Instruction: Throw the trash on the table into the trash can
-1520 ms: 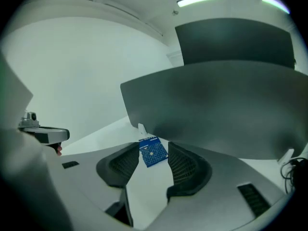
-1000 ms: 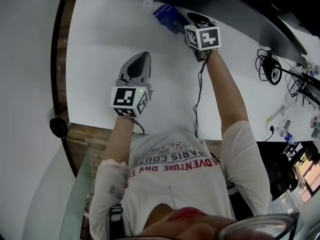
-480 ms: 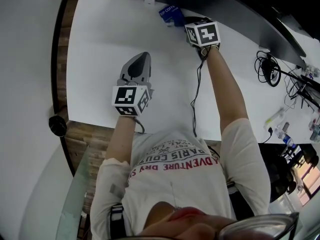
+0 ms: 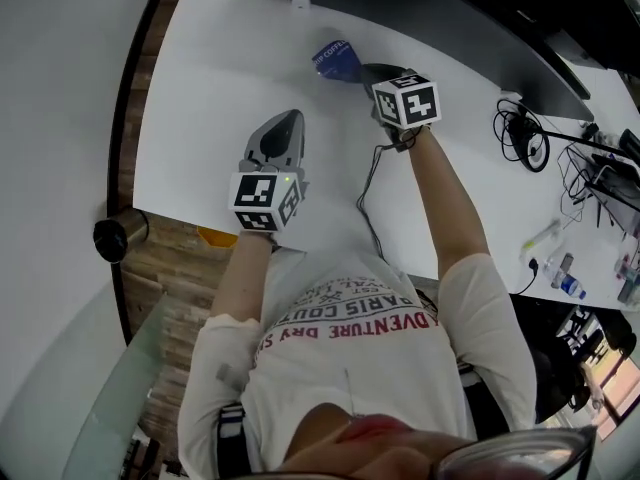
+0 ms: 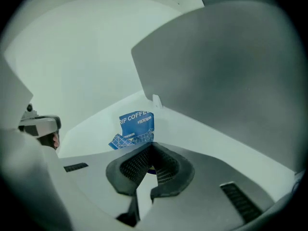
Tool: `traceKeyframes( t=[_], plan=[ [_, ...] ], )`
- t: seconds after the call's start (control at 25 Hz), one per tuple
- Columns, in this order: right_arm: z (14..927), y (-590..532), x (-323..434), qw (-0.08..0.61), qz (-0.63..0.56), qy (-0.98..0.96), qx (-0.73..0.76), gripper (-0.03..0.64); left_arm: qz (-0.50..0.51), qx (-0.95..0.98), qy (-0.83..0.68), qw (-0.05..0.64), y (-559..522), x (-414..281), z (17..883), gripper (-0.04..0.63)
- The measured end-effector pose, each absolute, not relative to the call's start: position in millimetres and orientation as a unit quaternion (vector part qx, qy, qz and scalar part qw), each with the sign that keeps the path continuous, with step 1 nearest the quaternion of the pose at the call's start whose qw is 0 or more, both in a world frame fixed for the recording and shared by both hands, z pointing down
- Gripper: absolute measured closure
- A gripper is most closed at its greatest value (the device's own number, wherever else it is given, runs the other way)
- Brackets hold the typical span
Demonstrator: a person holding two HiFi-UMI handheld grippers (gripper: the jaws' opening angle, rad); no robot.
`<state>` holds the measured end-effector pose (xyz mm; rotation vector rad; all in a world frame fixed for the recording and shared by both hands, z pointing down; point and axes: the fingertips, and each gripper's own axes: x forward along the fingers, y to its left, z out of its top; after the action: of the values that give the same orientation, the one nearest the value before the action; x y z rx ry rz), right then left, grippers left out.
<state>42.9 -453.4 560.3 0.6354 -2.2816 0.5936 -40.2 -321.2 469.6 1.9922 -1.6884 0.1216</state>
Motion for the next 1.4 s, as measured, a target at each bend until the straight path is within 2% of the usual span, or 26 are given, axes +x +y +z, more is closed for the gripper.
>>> traceKeyframes(
  t=[0.36,0.56,0.8,1.12,1.4],
  plan=[
    [483,-325,-11,0.268,0.208,-0.934,0.111,0.592,0.0,0.645,-0.728,0.232,-191,-67,438,0.571],
    [475,-222,-89,0.28,0.173,-0.944,-0.014,0.592,-0.024,0.541,-0.811,0.222,-86,-121,432,0.571],
    [497,-70,-178,0.314,0.151,-0.928,-0.134,0.592,-0.042,0.421,-0.873,0.243,66,-180,459,0.571],
    [614,124,-233,0.422,0.041,-0.872,-0.243,0.592,-0.089,0.274,-0.907,0.308,266,-219,536,0.571],
    [784,166,-257,0.499,0.02,-0.839,-0.217,0.591,-0.085,0.254,-0.891,0.368,328,-246,655,0.571]
  ],
)
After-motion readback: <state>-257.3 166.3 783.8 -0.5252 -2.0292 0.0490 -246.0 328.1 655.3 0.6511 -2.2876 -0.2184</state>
